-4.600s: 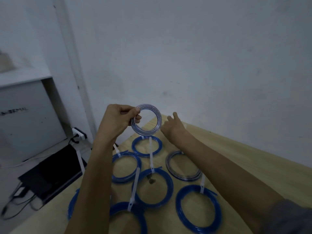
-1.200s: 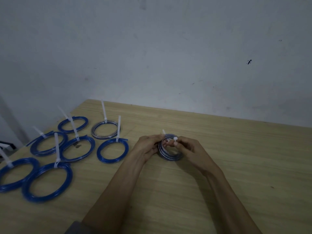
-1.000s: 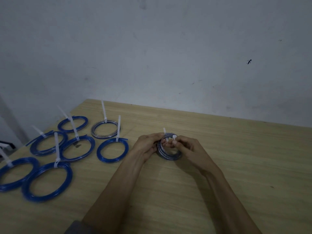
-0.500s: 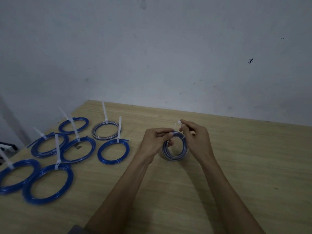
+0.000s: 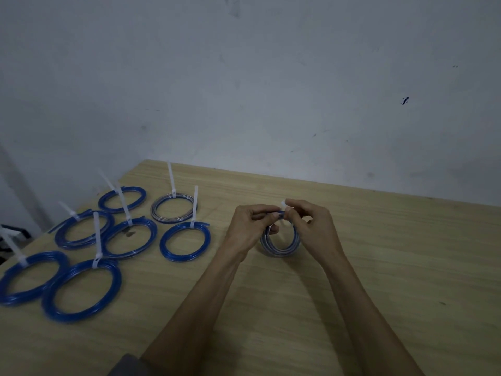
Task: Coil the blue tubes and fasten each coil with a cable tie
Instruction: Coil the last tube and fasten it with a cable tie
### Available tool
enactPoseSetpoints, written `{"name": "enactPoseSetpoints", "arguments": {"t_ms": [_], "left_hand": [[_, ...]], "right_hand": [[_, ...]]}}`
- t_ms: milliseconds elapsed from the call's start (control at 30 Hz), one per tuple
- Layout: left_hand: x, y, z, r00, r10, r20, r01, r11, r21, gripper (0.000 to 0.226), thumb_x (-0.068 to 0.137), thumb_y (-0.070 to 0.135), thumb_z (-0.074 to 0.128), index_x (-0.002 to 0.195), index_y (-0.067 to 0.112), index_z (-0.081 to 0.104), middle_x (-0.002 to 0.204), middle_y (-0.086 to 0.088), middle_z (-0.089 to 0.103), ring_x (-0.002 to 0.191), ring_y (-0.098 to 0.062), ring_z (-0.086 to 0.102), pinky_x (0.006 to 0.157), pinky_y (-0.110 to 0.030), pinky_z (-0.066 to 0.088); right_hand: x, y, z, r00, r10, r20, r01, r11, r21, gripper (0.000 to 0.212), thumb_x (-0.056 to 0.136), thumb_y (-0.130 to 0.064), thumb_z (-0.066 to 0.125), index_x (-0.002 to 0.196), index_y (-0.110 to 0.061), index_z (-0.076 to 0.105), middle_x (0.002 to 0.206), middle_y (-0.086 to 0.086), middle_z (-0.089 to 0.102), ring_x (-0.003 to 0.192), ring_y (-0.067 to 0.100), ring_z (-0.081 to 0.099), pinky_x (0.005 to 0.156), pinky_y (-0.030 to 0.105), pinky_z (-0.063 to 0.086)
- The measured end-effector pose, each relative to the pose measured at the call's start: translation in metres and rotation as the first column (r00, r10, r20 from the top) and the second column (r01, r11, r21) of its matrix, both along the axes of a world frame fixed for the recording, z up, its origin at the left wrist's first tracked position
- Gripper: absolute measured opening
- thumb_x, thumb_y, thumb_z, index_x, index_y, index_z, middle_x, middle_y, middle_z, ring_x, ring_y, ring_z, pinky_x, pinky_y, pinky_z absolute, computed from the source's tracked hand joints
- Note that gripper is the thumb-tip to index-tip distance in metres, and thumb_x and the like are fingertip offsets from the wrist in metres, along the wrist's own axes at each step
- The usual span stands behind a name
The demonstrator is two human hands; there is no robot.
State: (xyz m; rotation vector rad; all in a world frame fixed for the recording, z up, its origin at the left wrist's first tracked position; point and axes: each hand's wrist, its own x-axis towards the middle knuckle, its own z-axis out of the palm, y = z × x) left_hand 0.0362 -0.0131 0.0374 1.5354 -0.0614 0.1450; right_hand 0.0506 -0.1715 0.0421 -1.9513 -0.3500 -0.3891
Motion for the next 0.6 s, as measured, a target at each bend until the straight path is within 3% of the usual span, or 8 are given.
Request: {"name": "enactPoseSetpoints", "arguments": {"t_ms": [200,400,600], "left_hand": [[0.000,0.003,0.000,0.999,-0.020,-0.031,0.020,1.000,0.007,0.022,0.092,0.002,0.068,0.113,0.002,0.074,0.097,-0.014,0.077,0.071,-0.021,0.072,0.069,-0.025,0.059],[0.000,0.006,0.000,0.998,-0.031,-0.053,0.030,0.999,-0.029,0.020,0.090,0.003,0.070,0.110,0.002,0.075,0.094,-0.017,0.077,0.070,-0.022,0.071,0.068,-0.026,0.058],[0.001,0.006,-0.003,0.999,-0.040,-0.033,0.040,0.999,0.000,0.023,0.090,0.005,0.071,0.113,0.005,0.074,0.093,-0.014,0.077,0.070,-0.024,0.071,0.072,-0.030,0.061]], "right_hand": [[0.011,0.006,-0.001,0.996,-0.075,0.038,0.078,0.993,-0.091,0.007,0.093,-0.028,0.069,0.092,-0.024,0.074,0.093,-0.007,0.071,0.079,0.007,0.062,0.068,0.020,0.044],[0.016,0.010,0.005,0.998,-0.002,0.063,0.006,0.998,-0.059,0.008,0.089,-0.012,0.072,0.089,-0.018,0.077,0.088,-0.013,0.072,0.079,0.004,0.063,0.069,0.020,0.052],[0.022,-0.002,0.008,0.994,0.084,0.076,-0.071,0.985,-0.159,0.007,0.087,-0.011,0.073,0.086,-0.015,0.079,0.080,-0.013,0.073,0.076,0.005,0.063,0.064,0.010,0.042]]}}
